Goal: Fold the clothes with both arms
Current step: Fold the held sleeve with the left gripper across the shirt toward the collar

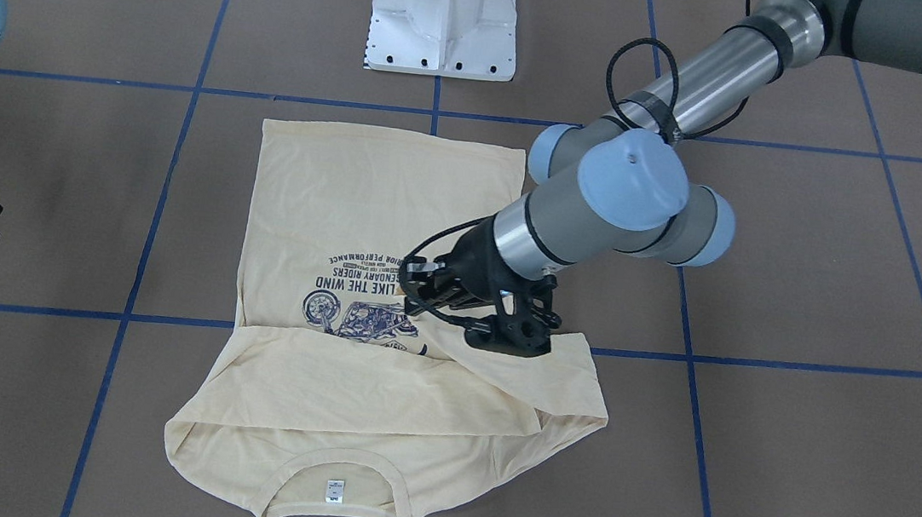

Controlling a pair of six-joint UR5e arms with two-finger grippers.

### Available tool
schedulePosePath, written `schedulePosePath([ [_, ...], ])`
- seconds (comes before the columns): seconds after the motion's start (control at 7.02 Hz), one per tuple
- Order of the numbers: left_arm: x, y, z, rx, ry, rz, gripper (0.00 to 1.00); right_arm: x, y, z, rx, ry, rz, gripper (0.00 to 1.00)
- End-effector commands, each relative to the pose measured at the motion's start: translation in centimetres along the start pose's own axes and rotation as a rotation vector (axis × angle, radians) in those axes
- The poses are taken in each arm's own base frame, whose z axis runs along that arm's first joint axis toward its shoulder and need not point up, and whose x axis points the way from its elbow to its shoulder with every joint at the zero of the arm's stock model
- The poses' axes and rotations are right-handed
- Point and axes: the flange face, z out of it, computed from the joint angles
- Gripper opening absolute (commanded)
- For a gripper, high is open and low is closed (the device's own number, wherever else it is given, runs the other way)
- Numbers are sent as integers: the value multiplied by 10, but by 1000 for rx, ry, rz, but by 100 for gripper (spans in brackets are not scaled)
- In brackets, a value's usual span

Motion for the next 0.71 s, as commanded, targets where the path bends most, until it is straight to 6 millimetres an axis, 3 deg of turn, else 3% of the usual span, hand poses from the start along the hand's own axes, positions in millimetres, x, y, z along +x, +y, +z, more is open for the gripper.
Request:
schedulePosePath([
  [0.0, 43, 8, 38, 79, 44, 28, 0, 37, -6, 8, -12, 32, -35, 100],
  [0.29, 80, 13, 34, 109, 77, 48, 0, 41, -8, 11, -15, 35, -42, 100],
  [0.57, 96, 24, 57, 139, 85, 56, 0, 42, -8, 12, -16, 38, -40, 100],
])
